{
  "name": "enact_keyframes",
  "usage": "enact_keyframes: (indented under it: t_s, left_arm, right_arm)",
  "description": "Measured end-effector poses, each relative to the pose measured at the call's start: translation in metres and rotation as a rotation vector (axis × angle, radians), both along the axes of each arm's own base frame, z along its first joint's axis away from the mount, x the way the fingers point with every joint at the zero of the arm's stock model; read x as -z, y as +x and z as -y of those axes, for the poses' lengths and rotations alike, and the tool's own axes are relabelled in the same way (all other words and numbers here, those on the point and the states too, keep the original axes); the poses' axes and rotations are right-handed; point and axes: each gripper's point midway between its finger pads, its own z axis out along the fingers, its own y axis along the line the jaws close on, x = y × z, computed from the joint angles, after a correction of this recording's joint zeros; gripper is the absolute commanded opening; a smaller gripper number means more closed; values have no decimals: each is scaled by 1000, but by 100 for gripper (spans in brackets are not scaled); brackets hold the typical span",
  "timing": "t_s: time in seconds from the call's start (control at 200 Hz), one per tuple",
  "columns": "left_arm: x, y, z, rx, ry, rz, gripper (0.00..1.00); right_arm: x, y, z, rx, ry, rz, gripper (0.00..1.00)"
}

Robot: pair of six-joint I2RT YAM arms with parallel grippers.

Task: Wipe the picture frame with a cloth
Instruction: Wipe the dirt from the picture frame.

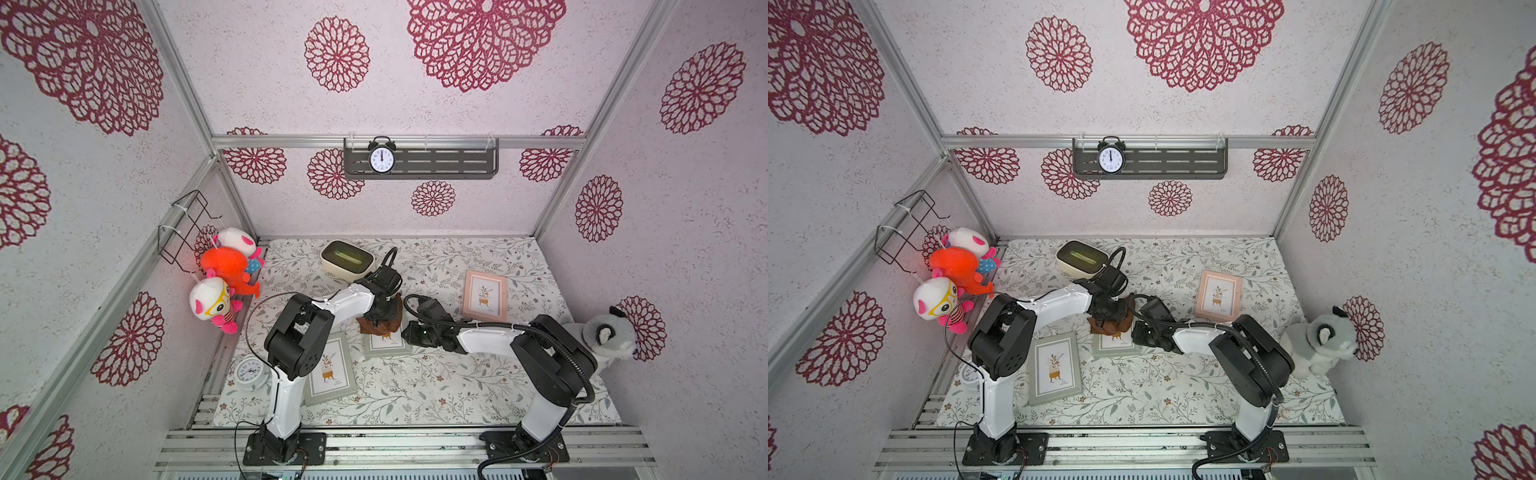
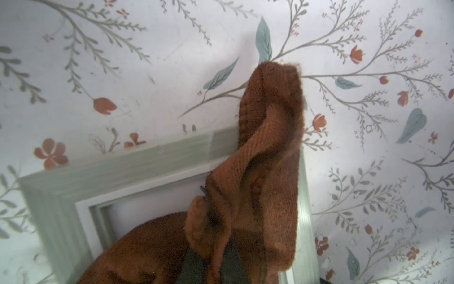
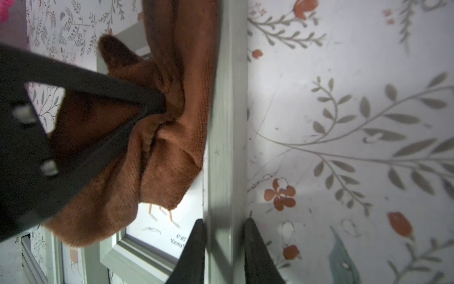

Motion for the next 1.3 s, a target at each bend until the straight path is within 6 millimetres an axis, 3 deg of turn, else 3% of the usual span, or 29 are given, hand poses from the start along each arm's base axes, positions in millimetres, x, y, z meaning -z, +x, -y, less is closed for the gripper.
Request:
enact_keyframes:
  t_s: [0.175,0.4,0.5,0.641,0.811,0.941,1.301]
  left_arm:
    - [2,-6,-4,-1,-5,8,0]
    - [-1,-24,-33,-31,11,5,0]
    - [-1,-24,-36,-37,5,-4,0]
    - [-1,-26,-24,-12,9,-21,0]
    - [0,-25,12,52,-3,-4,0]
    - [0,-28,16,64,0,-1,0]
    - [-1,-37,-27,-2,15,-28,0]
  right_arm:
    - [0,0,0,0,1,-1,23]
    - [0,0,-2,-3,6,4,23]
    - [0,0,-5,-8,12,9,23]
    - [0,0,-4,-7,13,11,23]
    - [0,0,-4,-7,14,11,23]
    - [0,0,-4,-3,16,8,23]
    - [0,0,-4,-2,20,11,23]
